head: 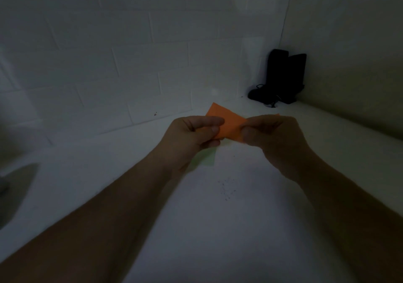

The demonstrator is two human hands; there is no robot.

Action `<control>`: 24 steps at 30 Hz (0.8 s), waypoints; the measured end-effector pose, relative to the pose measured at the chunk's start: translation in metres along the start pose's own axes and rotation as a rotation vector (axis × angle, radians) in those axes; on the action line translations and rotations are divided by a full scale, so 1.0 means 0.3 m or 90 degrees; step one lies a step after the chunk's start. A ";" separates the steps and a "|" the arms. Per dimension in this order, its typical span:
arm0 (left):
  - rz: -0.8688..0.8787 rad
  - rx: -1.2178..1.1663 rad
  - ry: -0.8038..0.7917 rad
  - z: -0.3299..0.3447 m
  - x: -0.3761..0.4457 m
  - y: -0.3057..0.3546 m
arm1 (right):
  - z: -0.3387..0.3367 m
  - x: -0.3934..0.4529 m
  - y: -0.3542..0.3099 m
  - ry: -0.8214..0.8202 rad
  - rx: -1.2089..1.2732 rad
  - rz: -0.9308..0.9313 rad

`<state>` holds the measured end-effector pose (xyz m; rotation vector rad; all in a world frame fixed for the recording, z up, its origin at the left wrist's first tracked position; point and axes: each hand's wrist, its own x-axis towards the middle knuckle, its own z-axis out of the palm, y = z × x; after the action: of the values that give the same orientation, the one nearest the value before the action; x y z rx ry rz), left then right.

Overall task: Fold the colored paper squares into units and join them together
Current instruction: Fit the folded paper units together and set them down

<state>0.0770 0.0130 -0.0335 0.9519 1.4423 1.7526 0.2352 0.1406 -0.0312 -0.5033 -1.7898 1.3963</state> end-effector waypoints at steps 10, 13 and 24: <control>0.169 0.169 0.039 0.004 -0.030 0.009 | -0.002 0.002 -0.019 0.016 0.132 0.062; 0.167 0.121 0.023 0.009 -0.031 0.016 | -0.002 0.000 -0.023 0.027 0.166 0.059; 0.135 0.130 0.096 0.009 -0.017 0.014 | -0.019 0.006 -0.020 0.013 0.160 -0.015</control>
<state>0.0818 0.0094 -0.0298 1.1333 1.6949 1.8895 0.2394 0.1436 -0.0247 -0.3596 -1.5703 1.5676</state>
